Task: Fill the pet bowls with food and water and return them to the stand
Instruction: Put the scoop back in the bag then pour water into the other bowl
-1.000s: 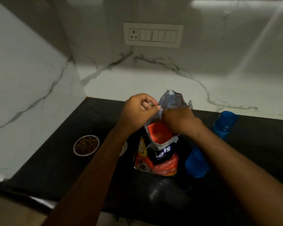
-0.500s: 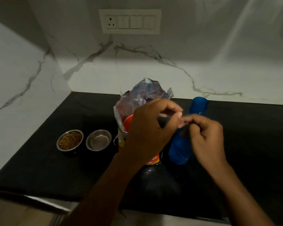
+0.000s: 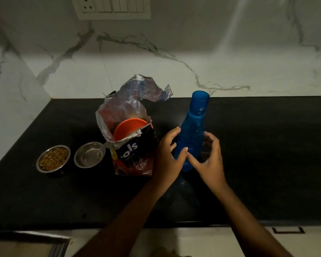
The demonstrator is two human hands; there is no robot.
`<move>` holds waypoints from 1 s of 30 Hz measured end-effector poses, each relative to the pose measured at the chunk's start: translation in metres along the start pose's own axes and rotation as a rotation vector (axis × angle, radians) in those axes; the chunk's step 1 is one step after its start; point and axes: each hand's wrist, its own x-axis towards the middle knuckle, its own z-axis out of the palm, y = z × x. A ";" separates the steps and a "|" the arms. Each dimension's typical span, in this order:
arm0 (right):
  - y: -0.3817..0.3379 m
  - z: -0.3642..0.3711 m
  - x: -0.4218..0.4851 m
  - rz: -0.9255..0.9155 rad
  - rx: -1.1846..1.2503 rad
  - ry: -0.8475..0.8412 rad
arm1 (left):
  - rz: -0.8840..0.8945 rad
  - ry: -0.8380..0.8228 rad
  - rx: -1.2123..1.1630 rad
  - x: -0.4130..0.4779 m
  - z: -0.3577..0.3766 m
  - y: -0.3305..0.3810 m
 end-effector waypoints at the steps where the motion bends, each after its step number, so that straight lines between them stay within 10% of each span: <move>1: 0.002 0.001 0.001 0.009 0.002 -0.018 | -0.006 0.002 -0.003 0.001 0.001 -0.003; 30: -0.111 0.091 -0.104 -0.165 0.293 -0.145 | -0.140 0.191 -0.316 -0.095 -0.166 -0.024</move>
